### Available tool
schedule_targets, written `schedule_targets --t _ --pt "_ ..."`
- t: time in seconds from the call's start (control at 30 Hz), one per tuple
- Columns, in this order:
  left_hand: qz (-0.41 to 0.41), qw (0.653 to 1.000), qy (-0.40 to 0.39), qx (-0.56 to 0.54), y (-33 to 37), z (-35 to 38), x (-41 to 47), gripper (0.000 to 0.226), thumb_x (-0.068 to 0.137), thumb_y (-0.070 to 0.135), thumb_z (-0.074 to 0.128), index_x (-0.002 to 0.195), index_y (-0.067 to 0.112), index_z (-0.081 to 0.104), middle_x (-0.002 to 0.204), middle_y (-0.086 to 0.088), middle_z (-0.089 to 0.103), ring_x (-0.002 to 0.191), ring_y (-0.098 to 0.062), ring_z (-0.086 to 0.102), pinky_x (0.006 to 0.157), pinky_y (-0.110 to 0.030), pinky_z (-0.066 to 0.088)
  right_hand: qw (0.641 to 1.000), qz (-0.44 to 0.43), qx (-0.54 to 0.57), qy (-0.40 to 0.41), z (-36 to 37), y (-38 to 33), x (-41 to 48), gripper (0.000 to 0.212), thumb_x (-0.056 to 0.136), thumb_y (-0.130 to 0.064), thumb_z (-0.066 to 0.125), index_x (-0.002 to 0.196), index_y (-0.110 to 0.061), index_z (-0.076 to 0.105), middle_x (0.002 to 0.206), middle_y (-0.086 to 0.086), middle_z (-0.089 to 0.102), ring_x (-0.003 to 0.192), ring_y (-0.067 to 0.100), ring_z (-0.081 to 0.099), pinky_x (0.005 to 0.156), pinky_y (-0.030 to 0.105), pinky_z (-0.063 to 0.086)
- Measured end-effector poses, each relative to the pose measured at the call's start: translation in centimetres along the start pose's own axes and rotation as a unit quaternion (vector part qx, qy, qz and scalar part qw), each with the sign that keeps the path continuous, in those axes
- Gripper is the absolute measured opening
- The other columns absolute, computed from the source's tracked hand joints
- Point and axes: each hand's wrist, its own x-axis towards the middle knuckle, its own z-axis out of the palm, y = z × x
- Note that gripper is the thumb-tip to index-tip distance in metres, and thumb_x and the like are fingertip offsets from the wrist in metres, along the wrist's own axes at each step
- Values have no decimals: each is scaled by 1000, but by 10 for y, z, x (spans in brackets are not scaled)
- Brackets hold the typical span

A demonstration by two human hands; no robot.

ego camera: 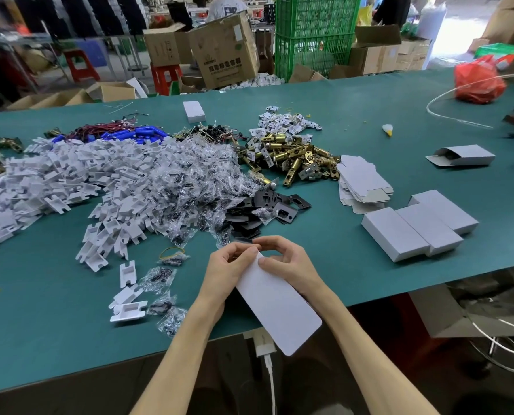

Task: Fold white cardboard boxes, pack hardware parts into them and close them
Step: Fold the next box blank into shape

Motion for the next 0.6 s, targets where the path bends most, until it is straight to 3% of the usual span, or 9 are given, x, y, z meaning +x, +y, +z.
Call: schedule_targets --t 0.17,0.6 --pt "-22 1000 -1 -10 0 -2 3 9 95 25 74 92 21 81 94 -6 78 78 -13 66 67 -25 53 1000 -2 -4 0 0 -1 -1 41 83 -20 73 122 -11 66 117 8 71 79 29 64 70 43 54" --pt "-28 999 -14 -24 -3 -4 4 9 96 22 72 92 20 80 92 -2 77 79 -14 66 72 -30 52 1000 -15 -22 6 0 -3 -2 41 82 -19 71 122 -10 67 114 2 73 86 18 71 71 30 58"
